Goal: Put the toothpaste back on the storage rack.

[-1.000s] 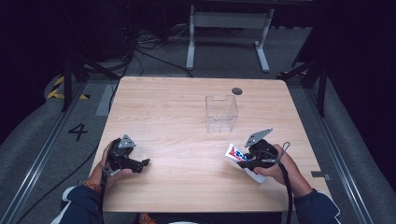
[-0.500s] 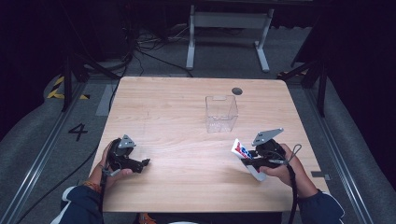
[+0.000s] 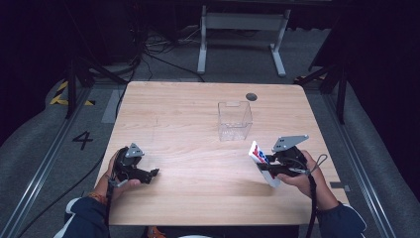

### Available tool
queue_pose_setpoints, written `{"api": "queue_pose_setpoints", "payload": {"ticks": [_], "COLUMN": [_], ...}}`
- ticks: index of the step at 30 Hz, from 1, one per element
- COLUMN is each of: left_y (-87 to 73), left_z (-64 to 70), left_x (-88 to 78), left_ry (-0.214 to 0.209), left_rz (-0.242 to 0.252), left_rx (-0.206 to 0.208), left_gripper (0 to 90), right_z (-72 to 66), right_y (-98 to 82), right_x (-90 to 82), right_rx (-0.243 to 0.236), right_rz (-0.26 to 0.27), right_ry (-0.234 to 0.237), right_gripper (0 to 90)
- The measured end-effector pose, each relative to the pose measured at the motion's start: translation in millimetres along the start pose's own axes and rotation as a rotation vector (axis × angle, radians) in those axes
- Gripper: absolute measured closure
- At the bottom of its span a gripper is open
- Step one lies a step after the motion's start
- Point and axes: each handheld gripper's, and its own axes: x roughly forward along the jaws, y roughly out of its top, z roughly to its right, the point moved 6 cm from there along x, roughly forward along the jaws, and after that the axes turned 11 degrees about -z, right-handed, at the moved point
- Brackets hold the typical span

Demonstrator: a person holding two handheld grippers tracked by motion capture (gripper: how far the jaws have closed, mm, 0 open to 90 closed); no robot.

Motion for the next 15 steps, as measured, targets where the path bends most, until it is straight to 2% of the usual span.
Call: {"api": "queue_pose_setpoints", "payload": {"ticks": [9,15], "left_y": [0.1,0.3], "left_z": [0.3,0.2], "left_x": [0.3,0.4], "left_ry": [-0.006,-0.004], "left_rz": [0.002,0.002], "left_rx": [-0.001,-0.001], "left_gripper": [0.1,0.1], "right_z": [1.7,3.8], "right_y": [4.6,10.9], "right_x": [-5.1,-14.3], "right_rx": [0.005,0.009], "right_rz": [0.058,0.117], "right_ry": [-0.026,-0.046], "right_gripper": [66.7,66.7]}}
